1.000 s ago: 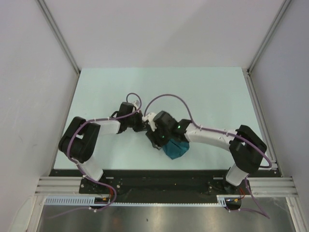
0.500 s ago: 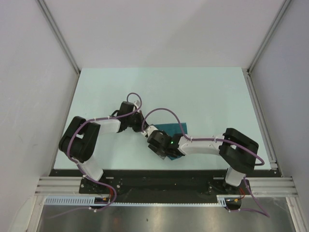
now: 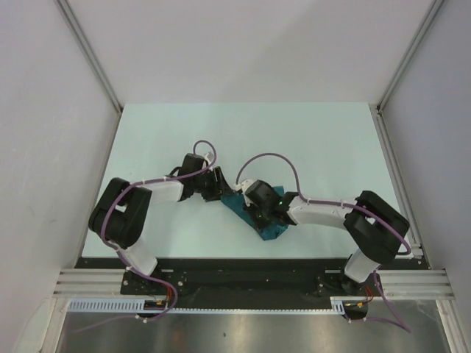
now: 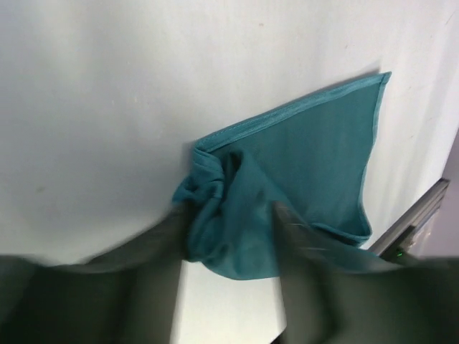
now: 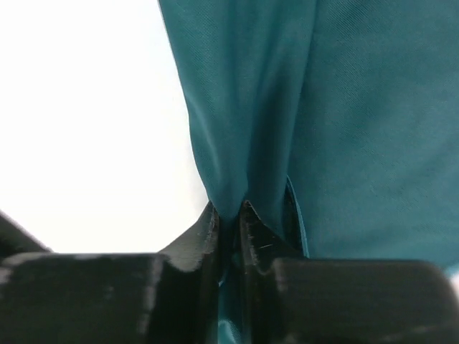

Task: Fold the napkin, place the utensils inside, and roll it up
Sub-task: Roll the napkin with the utensil

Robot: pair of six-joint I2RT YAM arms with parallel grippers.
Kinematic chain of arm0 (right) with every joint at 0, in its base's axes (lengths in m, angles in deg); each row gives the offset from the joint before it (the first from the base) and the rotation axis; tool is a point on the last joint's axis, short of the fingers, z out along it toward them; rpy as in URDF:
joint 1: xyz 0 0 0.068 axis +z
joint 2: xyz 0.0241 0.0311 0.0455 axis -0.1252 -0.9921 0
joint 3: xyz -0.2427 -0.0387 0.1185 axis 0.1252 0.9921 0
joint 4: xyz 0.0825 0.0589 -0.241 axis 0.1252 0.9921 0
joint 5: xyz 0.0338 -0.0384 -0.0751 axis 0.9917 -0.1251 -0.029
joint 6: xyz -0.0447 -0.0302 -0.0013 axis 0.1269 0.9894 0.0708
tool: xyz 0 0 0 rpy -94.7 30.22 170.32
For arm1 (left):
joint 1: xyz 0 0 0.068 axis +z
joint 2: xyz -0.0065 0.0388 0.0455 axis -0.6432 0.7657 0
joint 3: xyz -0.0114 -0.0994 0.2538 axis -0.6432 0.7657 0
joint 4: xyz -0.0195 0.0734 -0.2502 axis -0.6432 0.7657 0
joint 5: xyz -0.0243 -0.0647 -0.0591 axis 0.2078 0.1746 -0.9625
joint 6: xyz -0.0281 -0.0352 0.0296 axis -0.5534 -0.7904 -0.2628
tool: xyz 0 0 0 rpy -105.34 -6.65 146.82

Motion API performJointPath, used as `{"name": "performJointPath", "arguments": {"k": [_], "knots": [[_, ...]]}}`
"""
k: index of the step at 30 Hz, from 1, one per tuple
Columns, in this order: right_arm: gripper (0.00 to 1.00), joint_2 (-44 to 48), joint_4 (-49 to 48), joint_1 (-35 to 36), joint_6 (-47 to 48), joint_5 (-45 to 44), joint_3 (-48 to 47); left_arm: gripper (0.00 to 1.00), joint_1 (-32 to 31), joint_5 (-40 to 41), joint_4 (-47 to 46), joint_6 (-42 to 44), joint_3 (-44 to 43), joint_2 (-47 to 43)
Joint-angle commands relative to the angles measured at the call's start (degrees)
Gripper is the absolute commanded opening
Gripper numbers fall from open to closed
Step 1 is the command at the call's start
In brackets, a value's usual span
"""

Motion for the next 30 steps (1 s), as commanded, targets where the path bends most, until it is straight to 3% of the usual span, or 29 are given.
{"name": "performJointPath", "arguments": {"k": [1,4,11,19,30], "knots": [[0.08,-0.27,-2.03,-7.07,-0.85,20.15,6.16,0.70,1.07,0.36,-0.99,0.77,-0.53,-5.09],[0.00,-0.09,-6.78,-11.91,-1.37,31.58,7.84,0.78,2.56,2.03,-1.61,1.47,0.08,-10.01],[0.00,-5.09,-13.73,-20.27,-4.53,49.51,10.48,0.83,3.01,4.06,1.29,9.20,0.16,-13.63],[0.00,-9.41,-21.99,-27.66,-10.95,57.27,13.29,0.82,2.66,1.87,-8.09,10.44,6.05,-13.36],[0.00,-11.78,-24.19,-32.32,-12.10,58.68,14.79,0.82,-1.47,-0.86,-14.52,8.42,3.33,-3.44]]}}
